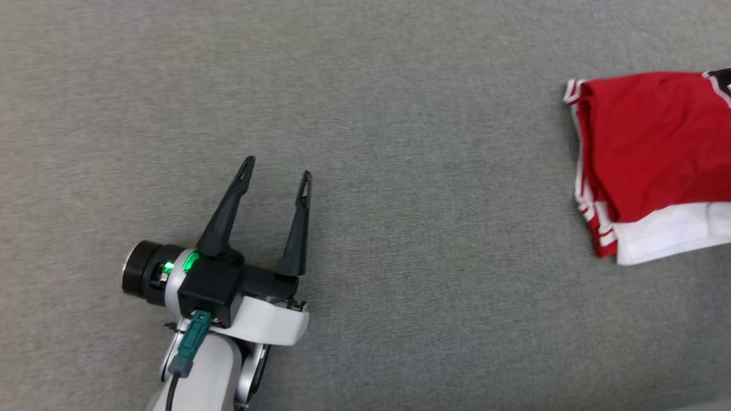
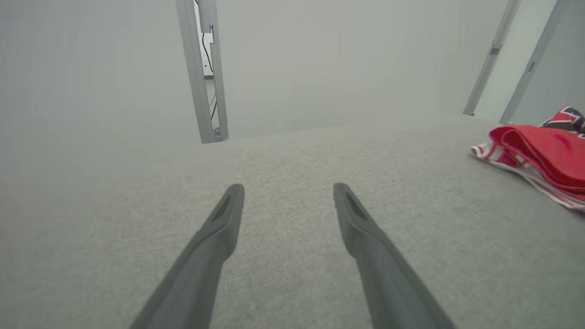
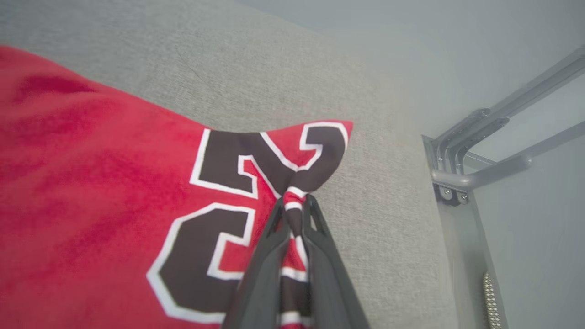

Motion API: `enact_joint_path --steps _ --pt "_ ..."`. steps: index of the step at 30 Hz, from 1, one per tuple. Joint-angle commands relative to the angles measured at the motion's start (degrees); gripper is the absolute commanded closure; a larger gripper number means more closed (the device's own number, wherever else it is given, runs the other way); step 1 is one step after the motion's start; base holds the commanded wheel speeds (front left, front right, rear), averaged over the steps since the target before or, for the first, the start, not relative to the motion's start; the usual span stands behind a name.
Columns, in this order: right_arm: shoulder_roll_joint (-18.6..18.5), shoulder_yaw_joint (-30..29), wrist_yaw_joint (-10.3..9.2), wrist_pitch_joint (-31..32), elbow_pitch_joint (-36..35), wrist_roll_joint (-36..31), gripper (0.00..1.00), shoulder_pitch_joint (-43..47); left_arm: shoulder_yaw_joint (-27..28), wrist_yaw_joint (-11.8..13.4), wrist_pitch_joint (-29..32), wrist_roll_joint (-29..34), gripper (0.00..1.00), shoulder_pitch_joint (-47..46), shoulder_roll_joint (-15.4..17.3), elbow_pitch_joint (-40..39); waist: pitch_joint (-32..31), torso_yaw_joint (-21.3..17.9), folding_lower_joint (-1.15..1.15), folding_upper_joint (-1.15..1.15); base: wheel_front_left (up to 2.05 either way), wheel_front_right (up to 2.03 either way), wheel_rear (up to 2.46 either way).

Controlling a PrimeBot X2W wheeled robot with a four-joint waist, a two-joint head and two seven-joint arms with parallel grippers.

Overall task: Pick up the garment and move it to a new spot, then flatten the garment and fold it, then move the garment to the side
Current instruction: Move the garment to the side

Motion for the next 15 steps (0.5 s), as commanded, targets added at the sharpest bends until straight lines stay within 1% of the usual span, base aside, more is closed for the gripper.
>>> enact_joint_path --steps 1,2,3,4,6,11,12,15 --pt "-0.43 -0.97 -0.14 -0.29 0.92 -1.81 1.0 -1.15 -0.33 -0.23 -0.18 0.32 0.0 -1.23 0.3 -0.32 1.66 -1.86 0.0 0.0 0.0 0.0 0.0" --pt "-0.6 -1.87 -0.14 -0.28 1.8 -2.96 1.0 -1.51 -0.69 -0.11 -0.18 0.26 0.0 -1.6 0.3 -0.47 2.0 -2.23 0.0 0.0 0.0 0.0 0.0" --pt "0.06 -3.65 -0.15 -0.29 2.49 -2.28 1.0 -1.62 -0.92 0.07 -0.18 0.21 0.0 -1.97 0.3 -0.61 2.35 -2.58 0.0 0.0 0.0 0.0 0.0" --pt "0.69 -4.28 -0.09 -0.28 2.03 -3.69 1.0 -1.72 -1.12 0.27 -0.18 0.09 0.0 -2.29 0.27 -0.79 2.68 -2.86 0.0 0.0 0.0 0.0 0.0" --pt "0.11 -4.73 -0.11 -0.22 3.55 -8.35 1.0 -2.82 -1.46 0.46 -0.18 -0.07 0.0 -2.7 0.29 -1.06 3.39 -3.22 0.0 0.0 0.0 0.0 0.0" --pt "0.98 -10.81 -0.11 -0.18 7.89 -19.12 1.0 -5.08 -2.04 0.45 -0.17 -0.23 0.0 -3.22 0.29 -1.12 4.82 -2.97 0.0 0.0 0.0 0.0 0.0" --pt "0.98 -10.81 -0.11 -0.18 7.89 -19.12 1.0 -5.08 -2.04 0.45 -0.17 -0.23 0.0 -3.22 0.29 -1.12 4.82 -2.97 0.0 0.0 0.0 0.0 0.0" --pt "1.17 -16.39 -0.11 -0.18 10.51 -25.49 1.0 -6.3 -1.65 0.62 -0.05 -0.37 0.0 -3.24 0.34 -0.85 5.47 -2.45 0.0 0.0 0.0 0.0 0.0"
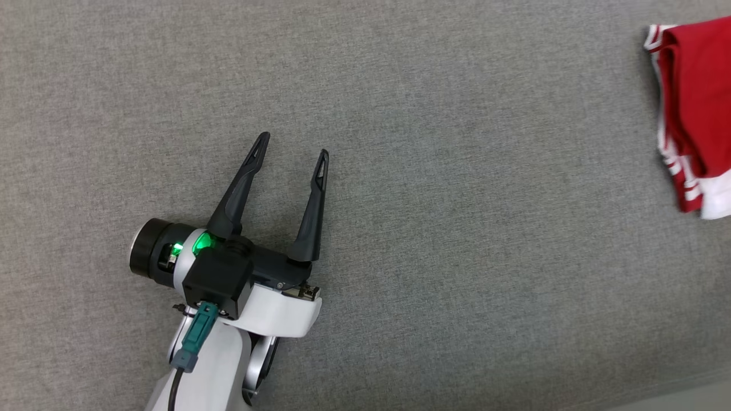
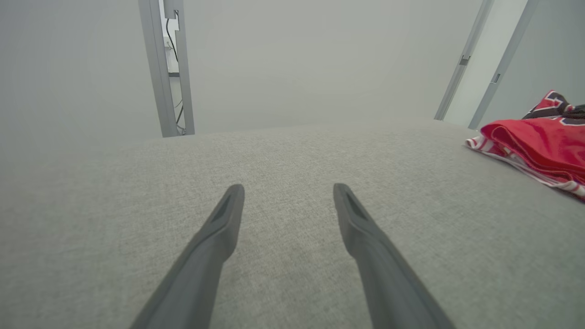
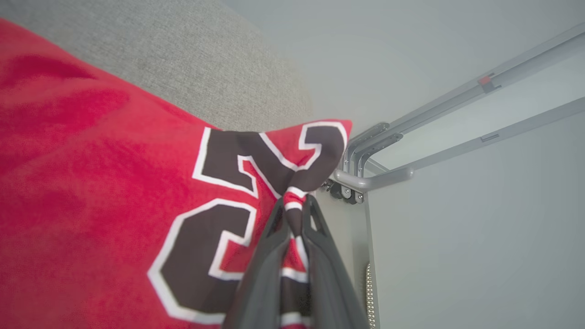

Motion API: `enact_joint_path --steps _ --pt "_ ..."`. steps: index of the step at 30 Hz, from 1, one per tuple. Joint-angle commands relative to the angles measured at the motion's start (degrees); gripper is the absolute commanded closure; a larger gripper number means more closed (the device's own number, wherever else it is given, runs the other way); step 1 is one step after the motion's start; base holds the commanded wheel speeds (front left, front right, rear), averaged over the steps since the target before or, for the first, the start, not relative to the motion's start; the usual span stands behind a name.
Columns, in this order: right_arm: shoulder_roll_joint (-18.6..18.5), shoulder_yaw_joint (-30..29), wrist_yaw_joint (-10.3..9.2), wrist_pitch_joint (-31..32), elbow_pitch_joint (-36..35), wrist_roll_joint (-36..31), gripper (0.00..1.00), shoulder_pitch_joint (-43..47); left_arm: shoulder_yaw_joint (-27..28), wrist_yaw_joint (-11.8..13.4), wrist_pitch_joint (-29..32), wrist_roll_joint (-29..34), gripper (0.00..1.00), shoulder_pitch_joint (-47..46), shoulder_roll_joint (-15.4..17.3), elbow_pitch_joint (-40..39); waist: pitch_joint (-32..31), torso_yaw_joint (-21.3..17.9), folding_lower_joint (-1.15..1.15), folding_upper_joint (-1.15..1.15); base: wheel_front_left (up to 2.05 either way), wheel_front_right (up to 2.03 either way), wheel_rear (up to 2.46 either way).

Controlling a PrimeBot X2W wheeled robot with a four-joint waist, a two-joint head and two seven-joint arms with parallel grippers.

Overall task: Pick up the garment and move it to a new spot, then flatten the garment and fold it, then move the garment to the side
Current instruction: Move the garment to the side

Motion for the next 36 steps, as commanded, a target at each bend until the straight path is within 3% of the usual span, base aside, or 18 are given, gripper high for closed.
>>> enact_joint_path --steps 1,11,12,14,24,28,36 --pt "-0.32 -0.96 -0.06 -0.04 0.49 -1.14 1.0 -0.88 0.47 0.32 0.11 -0.12 0.0 -0.24 0.46 0.7 0.25 0.27 0.0 0.0 0.0 0.0 0.0" --pt "3.47 -20.96 -0.06 -0.04 2.02 -21.33 1.0 2.53 0.88 0.42 0.13 -0.6 0.0 -0.4 0.6 1.07 0.74 1.13 0.0 0.0 0.0 0.0 0.0" --pt "4.08 -22.46 -0.06 -0.04 1.57 -22.75 0.77 3.0 0.86 0.45 0.13 -0.66 0.0 -0.45 0.61 1.06 0.74 1.18 0.0 0.0 0.0 0.0 0.0" --pt "6.17 -25.49 -0.05 -0.04 2.65 -23.18 0.0 4.32 0.88 0.46 0.13 -0.81 0.0 -0.5 0.6 1.08 0.6 1.24 0.0 0.0 0.0 0.0 0.0" --pt "10.0 -30.01 -0.06 -0.05 -2.58 -28.79 0.0 6.23 0.11 1.14 0.09 -2.45 0.0 0.92 0.37 1.37 -3.85 2.01 0.0 0.0 0.0 0.0 0.0" --pt "12.56 -29.77 -0.05 -0.04 -6.74 -26.33 0.0 7.49 0.09 1.75 0.08 -3.65 0.0 1.99 0.37 1.14 -7.35 2.42 0.0 0.0 0.0 0.0 0.0" --pt "16.64 -28.33 -0.05 -0.04 -18.1 -15.31 0.0 12.9 1.89 3.25 0.06 -5.41 0.0 3.9 0.36 0.61 -14.7 3.65 0.0 0.0 0.0 0.0 0.0"
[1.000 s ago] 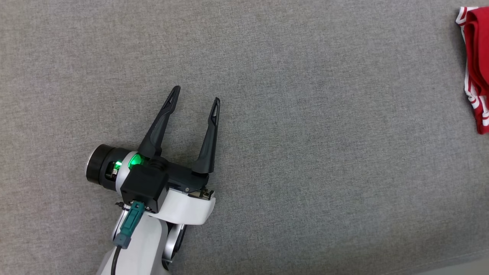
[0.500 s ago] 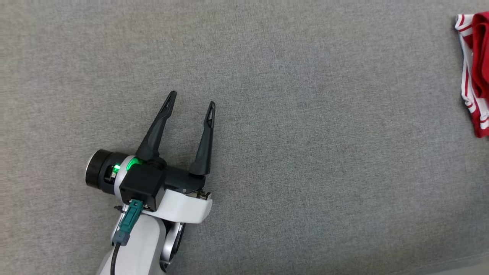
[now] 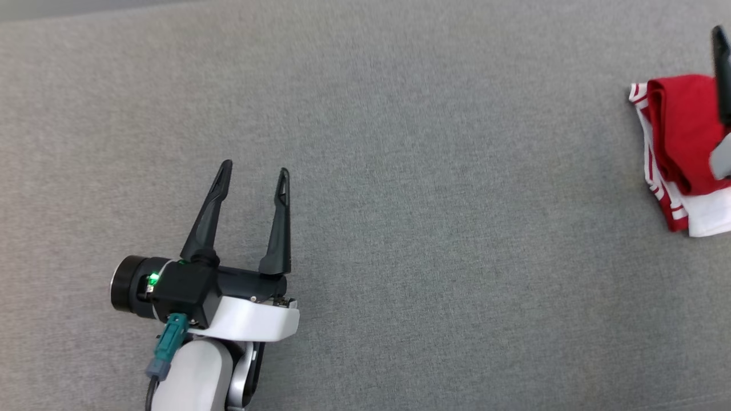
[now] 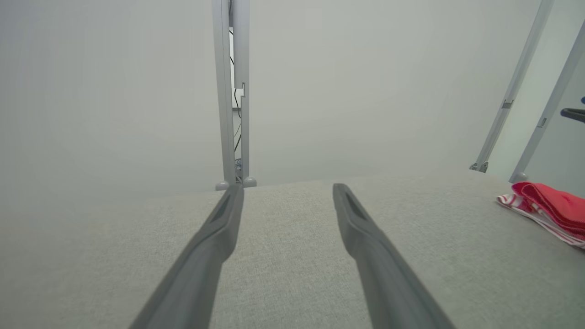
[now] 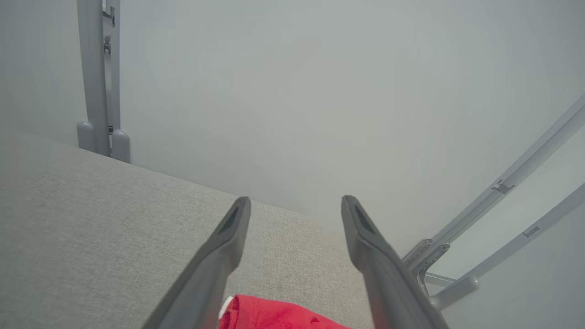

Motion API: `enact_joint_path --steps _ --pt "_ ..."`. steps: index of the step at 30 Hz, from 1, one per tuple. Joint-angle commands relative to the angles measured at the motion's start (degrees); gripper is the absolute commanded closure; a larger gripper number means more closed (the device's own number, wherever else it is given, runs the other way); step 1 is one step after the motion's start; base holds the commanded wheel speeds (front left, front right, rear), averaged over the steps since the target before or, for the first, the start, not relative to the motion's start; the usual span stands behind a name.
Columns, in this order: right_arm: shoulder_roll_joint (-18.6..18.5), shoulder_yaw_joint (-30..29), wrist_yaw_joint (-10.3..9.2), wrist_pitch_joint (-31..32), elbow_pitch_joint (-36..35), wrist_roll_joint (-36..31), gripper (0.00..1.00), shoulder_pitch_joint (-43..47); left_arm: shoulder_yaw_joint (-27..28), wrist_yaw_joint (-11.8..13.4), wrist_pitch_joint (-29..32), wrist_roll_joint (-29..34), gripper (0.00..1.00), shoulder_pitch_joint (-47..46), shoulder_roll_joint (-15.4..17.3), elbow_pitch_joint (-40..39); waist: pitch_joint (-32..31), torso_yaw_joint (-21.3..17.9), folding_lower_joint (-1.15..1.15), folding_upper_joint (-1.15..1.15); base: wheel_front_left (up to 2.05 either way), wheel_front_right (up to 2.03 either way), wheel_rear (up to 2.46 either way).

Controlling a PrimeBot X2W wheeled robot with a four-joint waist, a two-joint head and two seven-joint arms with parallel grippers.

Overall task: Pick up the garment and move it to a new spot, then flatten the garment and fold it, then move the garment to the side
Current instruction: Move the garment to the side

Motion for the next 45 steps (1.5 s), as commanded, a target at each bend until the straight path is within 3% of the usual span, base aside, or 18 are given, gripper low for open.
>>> enact_joint_path --steps 1,8,19,30,37,45 --pt "0.81 0.32 -0.04 -0.02 -3.68 2.74 0.0 3.18 1.05 0.49 -0.02 -0.62 0.0 1.06 0.26 -0.29 -4.31 1.28 0.0 0.0 0.0 0.0 0.0" --pt "4.72 -1.32 -0.04 -0.02 -16.41 7.23 0.0 13.03 4.15 1.19 -0.02 -0.96 0.0 3.76 0.24 -0.76 -9.83 2.64 0.0 0.0 0.0 0.0 0.0" --pt "17.23 -7.7 -0.03 -0.03 -31.75 7.21 0.0 29.97 7.88 2.36 -0.01 -1.84 0.0 9.78 0.24 -1.19 -17.01 3.63 0.0 0.0 0.0 0.0 0.0" --pt "22.89 -8.67 -0.03 -0.03 -31.16 5.87 0.0 40.52 8.14 4.89 -0.01 -1.66 0.0 14.75 0.24 1.14 -20.62 4.68 0.0 0.0 0.0 0.0 0.0" --pt "23.6 -8.1 -0.03 -0.03 -29.7 4.79 0.0 42.78 8.21 5.59 -0.01 -2.41 0.0 15.85 0.26 2.36 -21.5 5.09 0.0 0.0 0.0 0.0 0.0" --pt "23.67 -8.62 -0.03 -0.03 -29.33 4.66 0.0 42.02 8.65 4.77 -0.02 -2.68 0.0 15.59 0.25 2.26 -21.71 5.05 0.0 0.0 0.0 0.0 0.0"
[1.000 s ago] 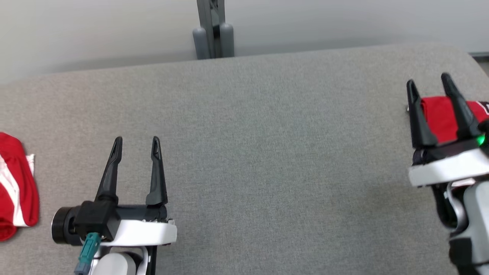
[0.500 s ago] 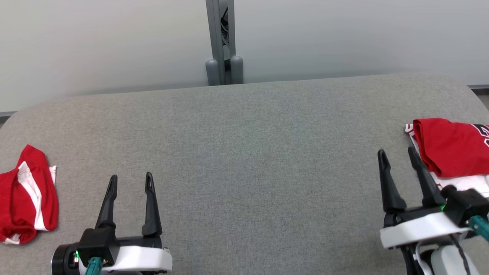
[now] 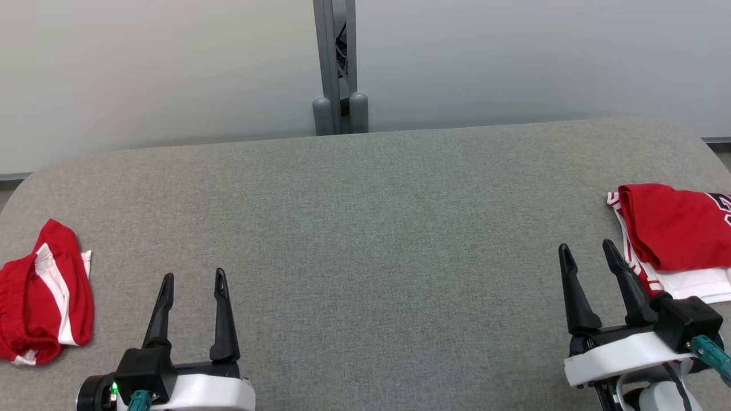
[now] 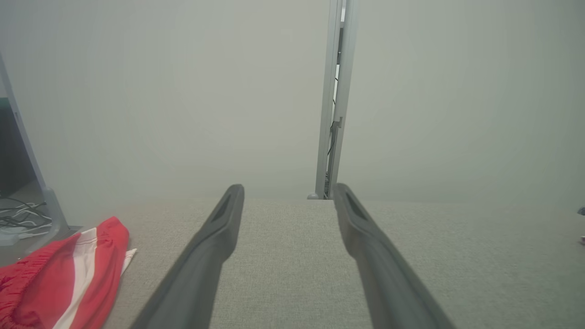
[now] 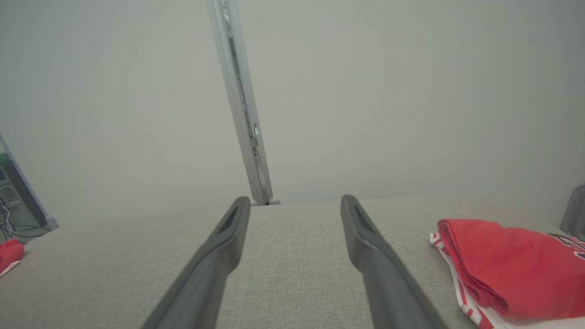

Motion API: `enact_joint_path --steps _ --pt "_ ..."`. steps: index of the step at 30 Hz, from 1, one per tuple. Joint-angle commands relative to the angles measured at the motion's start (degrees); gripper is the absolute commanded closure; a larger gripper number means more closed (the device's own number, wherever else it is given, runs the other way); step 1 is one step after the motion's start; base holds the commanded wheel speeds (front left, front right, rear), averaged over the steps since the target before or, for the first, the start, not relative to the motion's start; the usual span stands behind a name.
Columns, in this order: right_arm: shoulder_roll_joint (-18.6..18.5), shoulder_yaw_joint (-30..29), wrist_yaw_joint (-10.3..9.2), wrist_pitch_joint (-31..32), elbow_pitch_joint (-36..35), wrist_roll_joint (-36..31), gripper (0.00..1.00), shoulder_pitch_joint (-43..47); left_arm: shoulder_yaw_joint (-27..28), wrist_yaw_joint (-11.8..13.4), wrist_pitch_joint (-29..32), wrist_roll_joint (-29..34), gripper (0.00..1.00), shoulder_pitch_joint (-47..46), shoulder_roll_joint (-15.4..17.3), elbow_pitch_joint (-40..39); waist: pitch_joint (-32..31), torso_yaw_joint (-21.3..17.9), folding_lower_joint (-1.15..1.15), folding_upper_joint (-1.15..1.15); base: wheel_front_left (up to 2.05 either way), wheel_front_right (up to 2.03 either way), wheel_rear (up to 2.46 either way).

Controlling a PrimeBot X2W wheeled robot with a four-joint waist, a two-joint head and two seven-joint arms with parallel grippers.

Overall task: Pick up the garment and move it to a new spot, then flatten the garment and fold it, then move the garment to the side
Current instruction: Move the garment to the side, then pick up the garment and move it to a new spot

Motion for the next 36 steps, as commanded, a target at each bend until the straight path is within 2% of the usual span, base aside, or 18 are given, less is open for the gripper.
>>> enact_joint_path --steps 1,9,15,25,36 --pt "-0.2 -0.27 -0.02 -0.03 0.1 -0.14 0.0 -0.33 0.12 -0.17 -0.02 -0.32 0.0 0.02 0.25 -0.06 -0.01 -0.02 0.0 0.0 0.0 0.0 0.0" --pt "-0.16 -0.05 -0.02 -0.03 0.39 -0.56 0.0 -0.01 -0.4 -0.85 -0.02 -0.39 0.0 -0.29 0.25 0.19 0.23 0.5 0.0 0.0 0.0 0.0 0.0" --pt "-0.59 1.04 -0.02 -0.03 0.51 -0.55 0.0 0.19 -0.49 -0.88 -0.01 -0.34 0.0 -0.92 0.26 -0.3 0.82 3.48 0.0 0.0 0.0 0.0 0.0" --pt "-1.35 3.61 -0.02 -0.03 -0.02 -0.02 0.0 0.05 -0.27 -0.89 -0.02 0.09 0.0 -1.27 0.27 -0.76 1.76 13.52 0.0 0.0 0.0 0.0 0.0" --pt "-1.06 7.1 -0.02 -0.03 0.14 1.26 0.0 0.83 0.68 -1.98 -0.01 1.17 0.0 0.75 0.24 -0.38 -0.24 24.94 0.0 0.0 0.0 0.0 0.0"
